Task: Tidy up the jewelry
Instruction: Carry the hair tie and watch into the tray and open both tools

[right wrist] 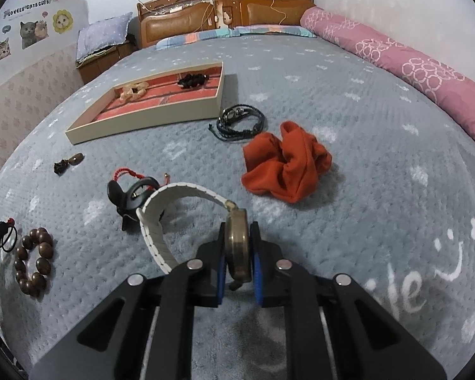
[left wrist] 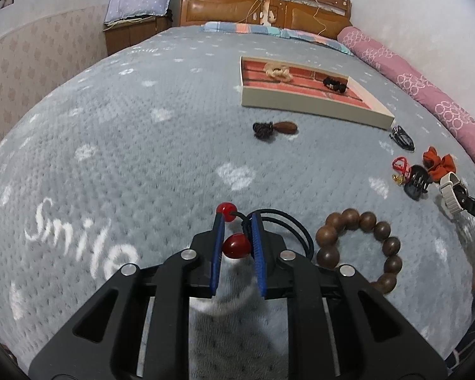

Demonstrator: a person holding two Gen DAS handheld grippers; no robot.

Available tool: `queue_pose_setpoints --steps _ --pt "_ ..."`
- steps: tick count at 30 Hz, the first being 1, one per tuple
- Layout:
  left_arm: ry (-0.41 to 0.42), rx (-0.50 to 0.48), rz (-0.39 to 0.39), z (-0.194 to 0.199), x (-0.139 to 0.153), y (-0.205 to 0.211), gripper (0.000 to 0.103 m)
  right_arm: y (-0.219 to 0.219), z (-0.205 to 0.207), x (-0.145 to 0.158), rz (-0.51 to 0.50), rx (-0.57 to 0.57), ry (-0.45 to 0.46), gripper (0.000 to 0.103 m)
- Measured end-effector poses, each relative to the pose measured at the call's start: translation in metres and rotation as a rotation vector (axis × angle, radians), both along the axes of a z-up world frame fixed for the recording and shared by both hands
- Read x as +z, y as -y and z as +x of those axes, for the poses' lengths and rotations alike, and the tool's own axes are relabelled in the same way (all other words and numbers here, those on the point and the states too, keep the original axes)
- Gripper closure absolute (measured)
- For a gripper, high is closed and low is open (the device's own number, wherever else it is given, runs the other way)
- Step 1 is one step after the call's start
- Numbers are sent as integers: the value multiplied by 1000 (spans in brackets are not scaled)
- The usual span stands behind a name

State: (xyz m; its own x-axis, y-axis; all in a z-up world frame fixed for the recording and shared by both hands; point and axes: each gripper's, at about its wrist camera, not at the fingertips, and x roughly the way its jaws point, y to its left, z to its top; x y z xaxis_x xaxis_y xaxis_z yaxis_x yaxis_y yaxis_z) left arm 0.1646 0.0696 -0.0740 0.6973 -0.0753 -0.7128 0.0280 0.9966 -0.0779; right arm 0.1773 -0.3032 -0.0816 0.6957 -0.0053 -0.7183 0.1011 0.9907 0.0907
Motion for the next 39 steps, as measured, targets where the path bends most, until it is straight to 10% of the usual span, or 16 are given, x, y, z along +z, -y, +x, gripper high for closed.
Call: queue_pose_setpoints --steps 15,39 --pt "115 -58 20 70 54 19 87 -9 44 36 -44 25 51 89" --pt "191 -86 -30 252 86 83 87 -63 233 77 -23 139 144 89"
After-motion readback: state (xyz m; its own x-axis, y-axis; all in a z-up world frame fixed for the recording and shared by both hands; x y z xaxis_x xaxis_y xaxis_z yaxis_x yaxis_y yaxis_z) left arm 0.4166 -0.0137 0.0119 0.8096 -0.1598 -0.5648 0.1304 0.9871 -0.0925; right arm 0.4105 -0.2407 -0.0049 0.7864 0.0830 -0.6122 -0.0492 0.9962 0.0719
